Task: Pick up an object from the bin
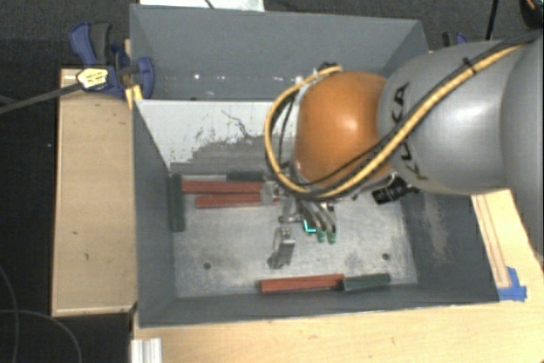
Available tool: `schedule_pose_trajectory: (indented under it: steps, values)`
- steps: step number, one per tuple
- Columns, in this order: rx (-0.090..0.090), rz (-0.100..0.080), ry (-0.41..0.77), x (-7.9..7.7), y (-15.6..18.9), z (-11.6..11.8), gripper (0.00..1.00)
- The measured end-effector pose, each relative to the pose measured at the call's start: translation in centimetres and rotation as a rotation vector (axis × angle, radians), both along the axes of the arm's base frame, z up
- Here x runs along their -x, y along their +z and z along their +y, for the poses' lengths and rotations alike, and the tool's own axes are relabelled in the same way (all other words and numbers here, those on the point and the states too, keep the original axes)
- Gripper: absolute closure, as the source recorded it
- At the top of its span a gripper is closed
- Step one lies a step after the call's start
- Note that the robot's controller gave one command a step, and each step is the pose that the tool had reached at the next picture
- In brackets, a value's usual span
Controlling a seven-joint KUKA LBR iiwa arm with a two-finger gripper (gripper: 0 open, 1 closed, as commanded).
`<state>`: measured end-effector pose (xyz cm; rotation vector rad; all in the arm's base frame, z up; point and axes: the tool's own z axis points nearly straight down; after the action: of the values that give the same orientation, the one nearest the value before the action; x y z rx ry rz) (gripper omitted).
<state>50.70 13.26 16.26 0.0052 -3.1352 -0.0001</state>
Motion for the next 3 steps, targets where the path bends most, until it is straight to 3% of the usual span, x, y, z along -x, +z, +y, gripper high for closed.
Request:
schedule_pose_trajectory:
  steps: [1, 2, 3]
  values:
    - [-0.002, -0.006, -0.014, -3.8, -9.6, 4.8, 0.0]
    - [-0.003, -0.013, 0.076, -3.6, -9.2, 6.4, 0.0]
    - [0.002, -0.017, 0.157, -4.1, 4.4, -5.6, 0.0]
